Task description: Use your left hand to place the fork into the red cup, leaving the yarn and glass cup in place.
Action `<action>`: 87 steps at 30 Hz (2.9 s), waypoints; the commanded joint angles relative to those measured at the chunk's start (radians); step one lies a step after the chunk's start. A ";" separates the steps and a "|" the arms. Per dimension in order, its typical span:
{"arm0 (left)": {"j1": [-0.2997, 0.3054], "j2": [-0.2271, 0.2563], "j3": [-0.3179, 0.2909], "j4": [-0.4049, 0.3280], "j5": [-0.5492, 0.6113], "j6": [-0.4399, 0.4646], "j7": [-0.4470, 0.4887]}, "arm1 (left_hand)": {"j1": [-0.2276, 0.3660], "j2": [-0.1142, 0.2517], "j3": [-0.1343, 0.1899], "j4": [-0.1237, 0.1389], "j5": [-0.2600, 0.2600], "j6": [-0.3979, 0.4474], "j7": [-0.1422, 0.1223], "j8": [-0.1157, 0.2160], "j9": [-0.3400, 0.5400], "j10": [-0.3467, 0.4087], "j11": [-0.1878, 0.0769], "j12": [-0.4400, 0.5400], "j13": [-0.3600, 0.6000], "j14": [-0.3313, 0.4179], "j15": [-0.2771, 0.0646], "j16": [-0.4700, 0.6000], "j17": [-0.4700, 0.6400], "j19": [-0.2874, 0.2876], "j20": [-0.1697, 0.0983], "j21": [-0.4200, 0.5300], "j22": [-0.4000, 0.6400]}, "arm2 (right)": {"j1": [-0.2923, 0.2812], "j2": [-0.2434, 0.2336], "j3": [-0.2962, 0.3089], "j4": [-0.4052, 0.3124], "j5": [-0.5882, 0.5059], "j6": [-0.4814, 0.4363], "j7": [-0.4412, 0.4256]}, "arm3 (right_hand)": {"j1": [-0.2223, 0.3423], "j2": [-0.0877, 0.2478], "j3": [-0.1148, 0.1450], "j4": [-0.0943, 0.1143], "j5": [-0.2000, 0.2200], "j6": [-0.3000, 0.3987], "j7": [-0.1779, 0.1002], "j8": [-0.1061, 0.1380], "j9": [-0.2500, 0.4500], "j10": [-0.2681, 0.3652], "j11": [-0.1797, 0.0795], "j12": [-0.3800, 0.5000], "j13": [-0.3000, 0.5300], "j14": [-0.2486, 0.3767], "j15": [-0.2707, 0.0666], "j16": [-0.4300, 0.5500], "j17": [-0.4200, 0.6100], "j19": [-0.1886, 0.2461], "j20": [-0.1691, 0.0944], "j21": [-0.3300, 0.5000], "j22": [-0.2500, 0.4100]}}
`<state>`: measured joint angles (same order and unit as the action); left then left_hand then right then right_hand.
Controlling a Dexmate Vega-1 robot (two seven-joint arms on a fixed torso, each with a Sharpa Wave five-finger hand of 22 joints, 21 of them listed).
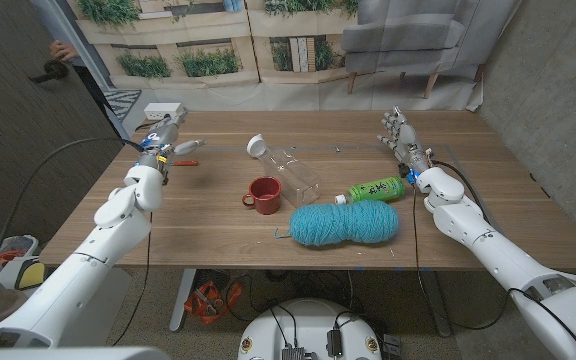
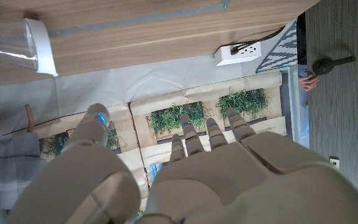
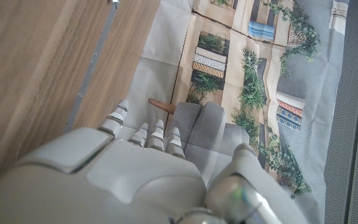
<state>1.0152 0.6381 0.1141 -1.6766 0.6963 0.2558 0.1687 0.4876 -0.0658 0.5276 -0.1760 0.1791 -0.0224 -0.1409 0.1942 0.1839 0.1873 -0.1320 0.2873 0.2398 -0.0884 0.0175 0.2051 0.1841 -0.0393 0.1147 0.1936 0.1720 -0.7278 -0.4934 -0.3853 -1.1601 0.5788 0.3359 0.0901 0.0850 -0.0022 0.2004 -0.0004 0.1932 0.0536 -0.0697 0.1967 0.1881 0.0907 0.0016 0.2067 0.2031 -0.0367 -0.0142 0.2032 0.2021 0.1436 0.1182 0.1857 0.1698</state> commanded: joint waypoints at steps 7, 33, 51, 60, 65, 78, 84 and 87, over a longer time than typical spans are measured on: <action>-0.004 0.026 0.015 0.000 0.053 0.045 -0.016 | 0.029 0.003 -0.002 0.003 0.009 0.016 0.001 0.012 0.003 -0.008 0.000 -0.004 0.007 0.000 0.002 0.000 0.003 0.006 0.005 0.003 0.004 | -0.013 -0.009 0.001 -0.021 -0.005 -0.003 -0.007 | 0.003 0.007 0.002 -0.006 0.001 0.005 -0.006 0.004 0.005 0.007 -0.002 0.000 0.002 0.000 -0.003 0.005 0.004 0.001 0.009 0.005 0.002; -0.061 0.034 0.075 0.073 0.184 0.078 0.050 | 0.120 0.034 0.007 0.007 0.018 0.052 0.010 0.023 0.005 0.020 -0.009 -0.001 0.013 0.031 -0.006 0.006 0.001 0.052 -0.001 0.011 0.003 | -0.019 -0.020 0.004 -0.046 -0.010 -0.018 -0.032 | 0.003 0.008 0.002 -0.009 0.001 0.005 -0.007 0.004 0.005 0.008 0.000 0.000 0.002 0.000 -0.004 0.005 0.003 0.002 0.009 0.005 0.002; -0.088 0.064 0.110 0.091 0.252 0.079 0.033 | 0.164 0.042 0.002 0.009 0.019 0.062 0.002 0.023 0.005 0.034 -0.022 0.000 0.016 0.036 -0.018 0.004 0.001 0.059 -0.010 0.007 0.003 | -0.017 -0.026 0.000 -0.048 -0.044 0.006 -0.056 | 0.003 0.008 0.002 -0.012 0.001 0.009 -0.007 0.005 0.005 0.014 -0.003 0.002 0.002 0.004 -0.016 0.007 0.003 0.002 0.006 0.005 0.002; -0.092 0.074 0.115 0.091 0.258 0.074 0.001 | 0.202 0.066 0.012 0.006 0.014 0.061 0.005 0.021 0.005 0.033 -0.018 -0.003 0.018 0.036 -0.013 0.002 0.001 0.058 -0.007 0.005 0.003 | -0.021 -0.031 0.002 -0.051 -0.043 0.002 -0.059 | 0.004 0.008 0.002 -0.013 0.001 0.013 -0.007 0.006 0.005 0.015 -0.004 0.002 0.002 0.004 -0.018 0.006 0.003 -0.001 0.002 0.003 0.002; -0.093 0.074 0.111 0.092 0.251 0.071 -0.006 | 0.221 0.075 0.016 0.004 0.010 0.065 0.001 0.023 0.005 0.045 -0.010 0.000 0.019 0.043 -0.016 0.004 0.000 0.059 -0.007 0.004 0.003 | -0.018 -0.029 0.002 -0.046 -0.042 0.003 -0.057 | 0.004 0.008 0.002 -0.014 0.000 0.013 -0.006 0.006 0.005 0.016 -0.005 0.002 0.002 0.004 -0.018 0.006 0.003 -0.002 0.002 0.004 0.002; -0.098 0.088 0.110 0.090 0.249 0.075 -0.057 | 0.249 0.080 0.013 0.004 0.002 0.081 0.000 0.026 0.006 0.052 -0.017 -0.002 0.019 0.047 -0.020 0.002 -0.001 0.058 -0.008 0.002 0.003 | -0.021 -0.035 0.000 -0.052 -0.052 -0.002 -0.070 | 0.004 0.009 0.002 -0.015 0.001 0.013 -0.007 0.006 0.005 0.016 -0.006 0.002 0.002 0.003 -0.019 0.006 0.003 -0.002 0.002 0.004 0.002; -0.100 0.103 0.108 0.094 0.238 0.058 -0.081 | 0.254 0.078 0.006 0.008 -0.002 0.084 -0.007 0.025 0.005 0.051 -0.020 -0.004 0.019 0.042 -0.022 -0.001 0.000 0.054 -0.011 0.000 0.003 | -0.025 -0.039 0.000 -0.059 -0.057 -0.007 -0.079 | 0.004 0.009 0.002 -0.015 0.000 0.013 -0.007 0.005 0.005 0.017 -0.007 0.002 0.002 0.003 -0.019 0.006 0.003 -0.002 0.002 0.004 0.002; -0.098 0.105 0.107 0.092 0.241 0.057 -0.078 | 0.251 0.074 0.000 0.011 -0.003 0.083 -0.007 0.023 0.005 0.051 -0.020 -0.005 0.019 0.041 -0.022 -0.001 0.000 0.053 -0.011 -0.001 0.003 | -0.024 -0.042 -0.004 -0.061 -0.068 -0.008 -0.085 | 0.003 0.009 0.001 -0.015 0.000 0.014 -0.006 0.005 0.005 0.017 -0.006 0.002 0.002 0.004 -0.019 0.006 0.003 -0.002 0.002 0.004 0.002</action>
<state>0.9185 0.7259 0.2242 -1.5850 0.9411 0.3230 0.1159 0.7366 0.0144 0.5344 -0.1655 0.1772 0.0600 -0.1410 0.2164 0.1836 0.2335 -0.1518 0.2863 0.2583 -0.0458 -0.0044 0.2051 0.1815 0.0191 0.1053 0.1949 0.1724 -0.7476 -0.5285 -0.3846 -1.2132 0.5288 0.3367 0.0230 0.0889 0.0017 0.2016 -0.0126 0.1932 0.0628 -0.0717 0.1967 0.1881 0.0978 -0.0056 0.2067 0.2031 -0.0314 -0.0272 0.2032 0.2020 0.1436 0.1181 0.1857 0.1698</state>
